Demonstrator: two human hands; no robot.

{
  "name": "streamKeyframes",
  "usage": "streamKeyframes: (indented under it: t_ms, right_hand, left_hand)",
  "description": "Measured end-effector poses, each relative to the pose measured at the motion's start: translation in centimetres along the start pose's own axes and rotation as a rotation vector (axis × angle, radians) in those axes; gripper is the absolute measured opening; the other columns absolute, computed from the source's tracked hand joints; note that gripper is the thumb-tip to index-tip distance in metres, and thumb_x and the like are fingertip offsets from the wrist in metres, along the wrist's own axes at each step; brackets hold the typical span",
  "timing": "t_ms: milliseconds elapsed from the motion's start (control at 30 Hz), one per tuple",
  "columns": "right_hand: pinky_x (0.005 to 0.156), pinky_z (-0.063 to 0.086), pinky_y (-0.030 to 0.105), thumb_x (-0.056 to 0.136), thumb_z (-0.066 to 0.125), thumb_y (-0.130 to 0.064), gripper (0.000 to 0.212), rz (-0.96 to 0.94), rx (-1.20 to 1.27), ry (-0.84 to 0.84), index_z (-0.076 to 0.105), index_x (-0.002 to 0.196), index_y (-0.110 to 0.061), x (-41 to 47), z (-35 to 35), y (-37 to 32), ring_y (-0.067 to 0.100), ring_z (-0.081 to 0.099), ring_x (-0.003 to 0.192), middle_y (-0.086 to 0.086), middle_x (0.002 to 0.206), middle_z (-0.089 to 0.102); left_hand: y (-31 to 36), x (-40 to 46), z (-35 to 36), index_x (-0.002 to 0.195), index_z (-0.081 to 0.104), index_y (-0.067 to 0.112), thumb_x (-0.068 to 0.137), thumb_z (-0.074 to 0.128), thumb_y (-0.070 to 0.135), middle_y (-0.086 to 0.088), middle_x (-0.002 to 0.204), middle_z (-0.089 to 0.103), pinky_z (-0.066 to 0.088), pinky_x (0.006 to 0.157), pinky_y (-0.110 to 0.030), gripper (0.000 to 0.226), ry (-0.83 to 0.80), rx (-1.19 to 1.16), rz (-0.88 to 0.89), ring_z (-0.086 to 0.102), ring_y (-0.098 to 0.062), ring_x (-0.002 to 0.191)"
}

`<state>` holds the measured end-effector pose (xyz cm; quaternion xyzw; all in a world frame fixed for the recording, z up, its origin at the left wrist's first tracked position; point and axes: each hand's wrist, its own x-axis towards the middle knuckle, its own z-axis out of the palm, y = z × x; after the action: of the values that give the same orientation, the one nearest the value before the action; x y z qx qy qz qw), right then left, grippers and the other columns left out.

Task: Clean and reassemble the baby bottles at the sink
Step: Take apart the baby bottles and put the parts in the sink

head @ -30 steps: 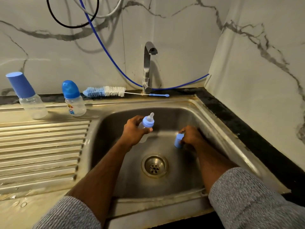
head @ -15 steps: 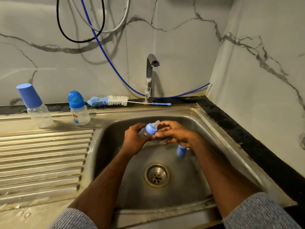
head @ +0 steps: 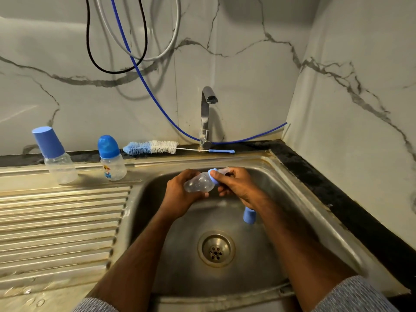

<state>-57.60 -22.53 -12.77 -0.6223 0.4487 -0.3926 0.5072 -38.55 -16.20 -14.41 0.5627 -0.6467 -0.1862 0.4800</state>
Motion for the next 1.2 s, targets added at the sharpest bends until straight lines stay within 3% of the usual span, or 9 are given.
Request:
streamKeyframes:
  t_ms: [167,333,400,533,667,800,867,1000,1200]
  right_hand:
    - [0.057,0.054,0.021,0.082,0.075,-0.052,0.039,-0.059,-0.122,0.06,0.074,0.092,-0.015,-0.2,0.6,-0.8,0.008,0.067,0.06,-0.001,0.071,0.073]
    - [0.061,0.055,0.025,0.089,0.073,-0.037,0.03,-0.098,-0.033,-0.01,0.074,0.093,-0.007,-0.5,0.1,-1.8,0.013,0.065,0.067,0.009,0.08,0.074]
    - [0.062,0.055,0.026,0.09,0.072,-0.035,0.028,-0.109,-0.03,-0.037,0.074,0.092,-0.007,-0.7,0.0,-1.8,0.015,0.065,0.068,0.011,0.082,0.074]
    - [0.065,0.058,0.03,0.09,0.073,-0.029,0.019,-0.157,-0.007,-0.062,0.075,0.088,-0.01,-1.2,-0.5,-1.4,0.02,0.066,0.071,0.014,0.083,0.073]
    - [0.082,0.06,0.032,0.079,0.081,-0.025,0.026,-0.178,0.135,-0.141,0.075,0.104,-0.022,-1.2,-0.6,-1.8,0.023,0.07,0.099,0.004,0.103,0.075]
    - [0.088,0.058,0.034,0.079,0.076,0.002,0.056,-0.17,0.384,-0.269,0.063,0.127,-0.023,-0.7,-0.9,-2.0,0.025,0.067,0.114,0.005,0.12,0.072]
    - [0.085,0.06,0.037,0.078,0.078,-0.007,0.06,-0.101,0.436,-0.229,0.059,0.131,-0.025,-0.7,-0.9,-2.0,0.026,0.07,0.11,0.009,0.122,0.071]
    - [0.064,0.058,0.031,0.077,0.084,-0.034,0.044,-0.083,0.148,-0.028,0.066,0.112,-0.014,-0.9,0.0,-2.0,0.023,0.072,0.08,0.01,0.095,0.076]
    - [0.083,0.058,0.04,0.082,0.073,0.006,0.047,-0.098,0.258,-0.155,0.053,0.119,-0.015,-0.7,-0.1,-1.6,0.029,0.071,0.105,0.01,0.112,0.074]
  left_hand:
    - [0.1,0.2,-0.7,0.121,0.069,0.019,0.065,0.094,0.029,0.01,0.11,0.071,0.047,0.081,-0.005,0.063,-0.041,0.003,0.015,0.062,0.011,0.098]
    - [0.5,0.6,-1.6,0.121,0.069,0.017,0.073,0.09,0.024,0.0,0.113,0.072,0.056,0.096,-0.04,0.053,-0.1,-0.152,-0.046,0.067,-0.015,0.107]
    - [0.7,0.7,-1.8,0.121,0.07,0.014,0.075,0.088,0.022,-0.003,0.112,0.073,0.056,0.096,-0.044,0.049,-0.136,-0.202,-0.055,0.069,-0.02,0.107]
    - [0.9,0.3,-1.9,0.12,0.071,0.015,0.082,0.08,0.035,-0.003,0.109,0.075,0.06,0.083,-0.035,0.044,-0.254,-0.318,-0.114,0.071,-0.018,0.101]
    - [0.9,-0.1,-2.0,0.116,0.071,0.008,0.091,0.063,0.051,-0.015,0.1,0.074,0.052,0.056,-0.03,0.051,-0.288,-0.605,-0.327,0.066,-0.025,0.08]
    - [0.1,0.2,-1.6,0.111,0.074,0.01,0.088,0.064,0.057,-0.022,0.105,0.072,0.052,0.077,-0.043,0.054,-0.253,-0.599,-0.274,0.066,-0.033,0.091]
    - [0.0,0.1,-1.3,0.108,0.075,0.01,0.087,0.065,0.058,-0.019,0.102,0.074,0.055,0.078,-0.039,0.054,-0.248,-0.557,-0.257,0.068,-0.031,0.092]
    - [0.1,0.1,-1.1,0.113,0.072,0.013,0.082,0.074,0.047,-0.009,0.102,0.076,0.061,0.078,-0.033,0.046,-0.257,-0.452,-0.227,0.073,-0.026,0.097]
    - [-0.2,0.1,-1.1,0.118,0.066,0.017,0.076,0.087,0.023,-0.003,0.107,0.073,0.061,0.077,-0.028,0.048,-0.217,-0.319,-0.181,0.072,-0.017,0.097]
